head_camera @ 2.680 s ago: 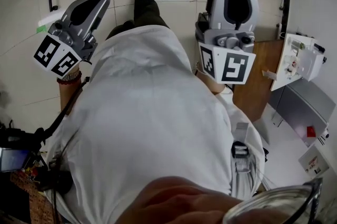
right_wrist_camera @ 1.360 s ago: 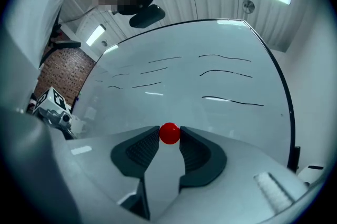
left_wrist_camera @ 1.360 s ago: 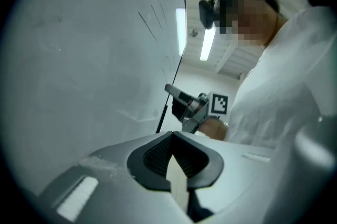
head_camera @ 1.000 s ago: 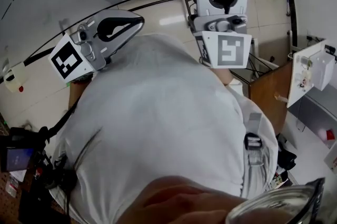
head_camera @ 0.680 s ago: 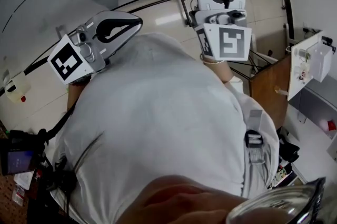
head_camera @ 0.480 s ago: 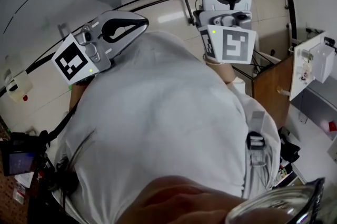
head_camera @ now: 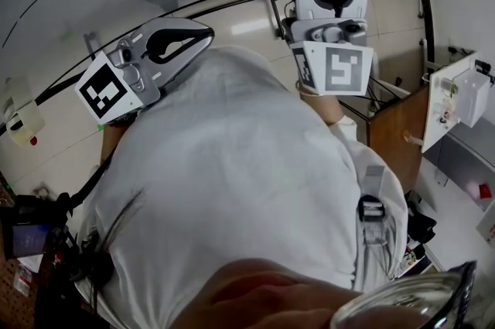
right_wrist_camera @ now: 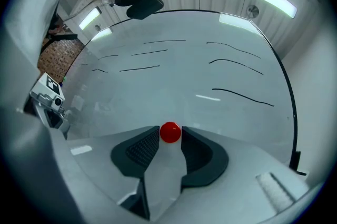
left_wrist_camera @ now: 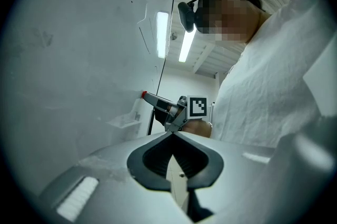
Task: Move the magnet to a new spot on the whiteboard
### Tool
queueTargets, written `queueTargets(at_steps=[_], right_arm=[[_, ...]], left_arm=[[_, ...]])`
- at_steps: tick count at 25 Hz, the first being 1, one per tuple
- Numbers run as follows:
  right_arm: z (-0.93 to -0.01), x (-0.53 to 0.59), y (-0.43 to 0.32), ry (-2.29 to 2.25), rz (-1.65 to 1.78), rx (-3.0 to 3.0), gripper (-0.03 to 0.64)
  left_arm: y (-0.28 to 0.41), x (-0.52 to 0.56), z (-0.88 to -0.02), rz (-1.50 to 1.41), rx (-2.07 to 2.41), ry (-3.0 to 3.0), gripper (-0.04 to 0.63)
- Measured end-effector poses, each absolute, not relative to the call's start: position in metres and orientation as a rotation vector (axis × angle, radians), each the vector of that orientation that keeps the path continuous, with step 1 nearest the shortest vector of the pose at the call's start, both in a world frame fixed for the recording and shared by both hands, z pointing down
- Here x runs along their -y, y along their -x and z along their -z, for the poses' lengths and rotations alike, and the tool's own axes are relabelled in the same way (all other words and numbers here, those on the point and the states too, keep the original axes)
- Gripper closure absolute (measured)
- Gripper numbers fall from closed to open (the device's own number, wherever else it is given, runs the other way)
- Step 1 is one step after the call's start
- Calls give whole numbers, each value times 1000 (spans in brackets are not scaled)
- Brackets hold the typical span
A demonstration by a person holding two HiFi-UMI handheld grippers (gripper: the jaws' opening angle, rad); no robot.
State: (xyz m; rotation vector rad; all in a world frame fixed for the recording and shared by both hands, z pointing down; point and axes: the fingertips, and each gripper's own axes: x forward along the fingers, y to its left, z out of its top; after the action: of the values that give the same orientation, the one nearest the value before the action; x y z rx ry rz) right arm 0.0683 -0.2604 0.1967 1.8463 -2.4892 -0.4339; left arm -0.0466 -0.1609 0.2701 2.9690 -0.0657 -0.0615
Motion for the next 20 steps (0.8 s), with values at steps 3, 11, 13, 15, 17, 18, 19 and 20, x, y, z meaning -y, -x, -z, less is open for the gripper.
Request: queueTargets(at_steps=[3, 11, 13, 15, 17, 18, 19, 20], right_arm=[[-201, 260, -68, -1840, 405, 2506, 483], [-211, 253, -61, -1792, 316, 2560, 453], [-211, 247, -59, -1756, 315, 2586, 453], [-213, 233, -64, -1702, 306, 2627, 453], [-225, 214, -81, -1635, 269, 2647, 453], [-234, 206, -91, -1600, 242, 2652, 453], [-242, 200, -99, -1564, 204, 2667, 453], [-250, 196, -106, -1524, 161, 2691, 453]], left_arm=[[46, 164, -271, 53, 90, -2963, 601], [55, 178, -282, 4, 199, -2906, 602], [57, 181, -282, 22, 248, -2883, 603], [50, 176, -286, 52, 335, -2851, 603], [36, 163, -293, 57, 437, -2820, 602], [28, 155, -297, 53, 491, -2801, 601], [21, 146, -302, 45, 551, -2774, 602], [16, 135, -307, 35, 614, -2739, 601]])
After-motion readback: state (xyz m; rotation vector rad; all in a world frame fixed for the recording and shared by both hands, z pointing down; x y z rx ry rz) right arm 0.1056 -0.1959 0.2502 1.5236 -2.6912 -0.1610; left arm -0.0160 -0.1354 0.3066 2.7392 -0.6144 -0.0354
